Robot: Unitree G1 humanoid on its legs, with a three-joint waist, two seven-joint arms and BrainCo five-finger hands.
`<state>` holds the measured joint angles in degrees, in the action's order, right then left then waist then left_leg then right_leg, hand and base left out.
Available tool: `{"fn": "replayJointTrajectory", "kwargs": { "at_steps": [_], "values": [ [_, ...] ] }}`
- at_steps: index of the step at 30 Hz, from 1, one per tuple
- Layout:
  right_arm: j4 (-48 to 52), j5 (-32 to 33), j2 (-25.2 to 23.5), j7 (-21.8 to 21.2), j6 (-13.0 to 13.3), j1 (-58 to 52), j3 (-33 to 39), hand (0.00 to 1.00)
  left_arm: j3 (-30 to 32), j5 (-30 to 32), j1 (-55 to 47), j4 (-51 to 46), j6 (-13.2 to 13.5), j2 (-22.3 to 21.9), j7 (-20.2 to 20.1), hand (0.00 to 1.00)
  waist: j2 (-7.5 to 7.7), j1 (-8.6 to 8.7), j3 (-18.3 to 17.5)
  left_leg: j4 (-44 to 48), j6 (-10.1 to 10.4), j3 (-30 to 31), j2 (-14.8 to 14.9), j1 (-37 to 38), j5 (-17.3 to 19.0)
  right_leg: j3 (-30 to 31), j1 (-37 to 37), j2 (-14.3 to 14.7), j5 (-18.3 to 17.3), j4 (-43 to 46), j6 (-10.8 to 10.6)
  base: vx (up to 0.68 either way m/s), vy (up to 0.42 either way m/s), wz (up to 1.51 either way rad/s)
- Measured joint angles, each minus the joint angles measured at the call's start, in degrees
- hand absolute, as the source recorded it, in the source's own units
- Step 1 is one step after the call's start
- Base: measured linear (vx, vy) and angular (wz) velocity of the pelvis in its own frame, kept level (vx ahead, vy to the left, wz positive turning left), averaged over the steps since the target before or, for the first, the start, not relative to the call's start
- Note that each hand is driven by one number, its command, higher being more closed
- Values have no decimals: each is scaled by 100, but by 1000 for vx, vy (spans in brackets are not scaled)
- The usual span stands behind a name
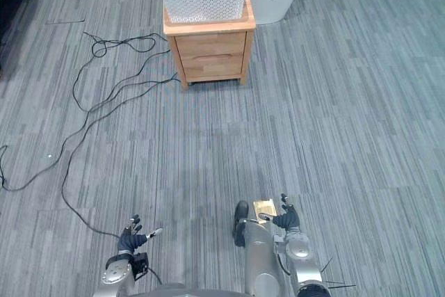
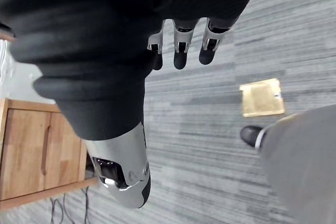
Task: Pick up the laundry basket with both hands and put the clothes into the washing machine.
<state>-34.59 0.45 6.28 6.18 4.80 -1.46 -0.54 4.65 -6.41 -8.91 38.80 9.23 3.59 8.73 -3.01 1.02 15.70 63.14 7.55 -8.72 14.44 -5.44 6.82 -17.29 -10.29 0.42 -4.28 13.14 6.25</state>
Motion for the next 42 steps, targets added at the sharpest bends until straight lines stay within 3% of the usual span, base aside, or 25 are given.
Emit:
{"fn": "replayJointTrajectory", "kwargs": {
  "at_steps": [3,4,6,7,9,10,11,12,13,14,15,17,18,20,23,25,26,27,30,31,33,34,37,39,42],
  "values": [
    [93,114,-90,21,60,10,15,0,-5,-5,-7,-93,12,-13,-4,0,120,-202,57,65,-393,-457,36,-855,360,193,1029,73,-181,-718,-105,626,-75,-23],
    [32,116,-65,20,65,154,7,0,0,-3,-22,-119,8,-5,-7,0,189,-283,77,-1024,-463,-640,-152,-1509,533,329,1425,29,-306,-978,-225,557,-4,-37],
    [-72,115,-47,22,65,284,-5,0,0,-3,-61,-132,3,-6,-14,0,242,-431,109,-2336,-445,-606,-346,-1828,512,523,1674,-58,-481,-1060,-370,576,87,-59],
    [-166,101,-45,42,64,316,24,0,14,-25,-83,-154,1,-24,-16,0,298,-523,136,-3712,-291,-466,-558,-1870,261,652,1936,-184,-634,-1136,-523,601,156,-57],
    [-275,86,-2,136,64,322,52,0,36,-18,-220,-271,1,-59,-4,0,243,-540,87,-5198,-182,-288,-657,-1818,-171,744,2384,-251,-905,-1313,-805,581,214,-45],
    [-330,61,-4,145,60,325,56,0,47,-27,-260,-253,-1,-40,1,0,269,-541,81,-5072,-276,-252,-682,-1819,-608,787,2557,-316,-1010,-1337,-903,812,346,-34],
    [-403,36,-61,146,43,270,68,0,65,-18,-232,-240,-5,11,9,0,512,-547,-69,-4799,-742,-245,-949,-1838,-1148,770,2688,-628,-1122,-1209,-1044,689,301,-16],
    [-407,17,-88,146,44,234,96,0,77,-17,-194,-242,-5,27,8,0,605,-524,-107,-4613,-911,-283,-1055,-1877,-976,760,2604,-784,-1134,-931,-1072,854,348,-5],
    [-407,-8,-118,137,43,198,178,0,52,-5,-155,-232,-8,0,-7,0,659,-508,-147,-4289,-1044,-349,-1188,-1828,-641,831,2250,-1032,-1140,80,-1127,722,305,9],
    [-405,-54,-175,136,36,119,285,0,23,-5,-141,-202,-25,-15,-13,0,677,-476,-146,-4121,-1183,-388,-1352,-1567,-299,915,1785,-1319,-873,1551,-1363,718,310,18],
    [-402,-79,-186,136,36,60,304,0,-3,-6,-123,-189,-33,1,-12,0,684,-459,-144,-4090,-1228,-388,-1441,-1389,-140,1004,1546,-1440,-664,2307,-1365,694,299,29],
    [-405,-125,-197,119,11,-37,251,0,-37,41,-99,-151,-67,51,-2,0,676,-357,-130,-4260,-1385,-271,-1729,-534,225,1099,790,-1672,-682,4605,-1146,721,255,39],
    [-399,-158,-229,117,20,-38,194,0,-57,52,-114,-87,-73,116,4,0,651,-287,-125,-4560,-1408,-188,-1788,53,260,1043,490,-1609,-834,4961,-941,605,171,34],
    [-306,-159,-247,114,52,-51,131,0,-67,66,-109,-81,-72,187,-3,0,618,-175,-120,-4962,-1408,-19,-1785,698,260,731,33,-1435,-1028,4665,-867,535,88,41],
    [-272,-156,-220,111,97,-145,182,0,-95,121,-29,-35,-67,230,-71,0,595,-7,-107,-5213,-1383,309,-1722,1245,274,655,-537,-939,-1107,2599,-912,531,-29,72],
    [-268,-154,-235,114,95,-372,261,0,-256,209,-16,0,-64,282,-122,0,626,20,-129,-5285,-938,410,-1674,1566,547,687,-586,-626,-234,742,-858,569,-102,86],
    [-269,-154,-257,113,94,-454,258,0,-289,233,-27,8,-65,329,-129,0,711,2,-154,-5293,-796,424,-1720,1621,664,728,-595,-602,303,404,-704,390,-119,65],
    [-339,-154,-178,112,72,-566,274,0,-296,258,5,164,-90,196,-130,0,595,4,-161,-5246,-758,581,-1656,1800,856,757,-603,-538,684,644,-428,465,-143,39],
    [-96,-141,-187,104,31,-625,324,0,-288,276,-100,168,-110,44,-189,0,415,-8,-303,-4857,-695,692,-1409,1760,827,615,-507,-450,201,786,-350,483,-188,22],
    [66,-119,-256,104,32,-684,427,0,-278,278,-101,160,-114,-50,-243,0,372,65,-300,-4103,-531,666,-1322,1530,739,493,-246,-408,22,722,-344,401,-173,28],
    [278,-80,-292,112,30,-797,401,0,-263,275,-147,144,-114,-160,-241,0,364,2,-295,-2691,-125,407,-1027,1036,531,504,254,-285,-106,440,-275,350,-126,3],
    [362,-49,-319,118,37,-879,421,0,-258,274,-194,120,-113,-232,-241,0,342,-76,-336,-2274,-278,180,-822,834,791,555,504,-190,-129,293,-237,288,-54,-39],
    [404,-2,-359,127,57,-837,545,0,-266,268,-202,96,-110,-351,-243,0,301,-193,-442,-3163,-492,141,-767,550,1074,815,672,-116,-125,99,-244,249,-1,-50],
    [358,40,-346,130,55,-878,658,0,-288,250,-232,130,-114,-348,-243,0,90,-162,-544,-4576,-389,381,-657,544,607,976,700,58,-158,63,-390,214,101,-51],
    [273,91,-465,134,44,-1035,735,0,-277,226,-256,166,-118,-262,-242,0,204,-172,-721,-5027,-456,156,-789,764,505,1198,721,-30,-81,-153,-540,121,119,-32]
  ]
}}
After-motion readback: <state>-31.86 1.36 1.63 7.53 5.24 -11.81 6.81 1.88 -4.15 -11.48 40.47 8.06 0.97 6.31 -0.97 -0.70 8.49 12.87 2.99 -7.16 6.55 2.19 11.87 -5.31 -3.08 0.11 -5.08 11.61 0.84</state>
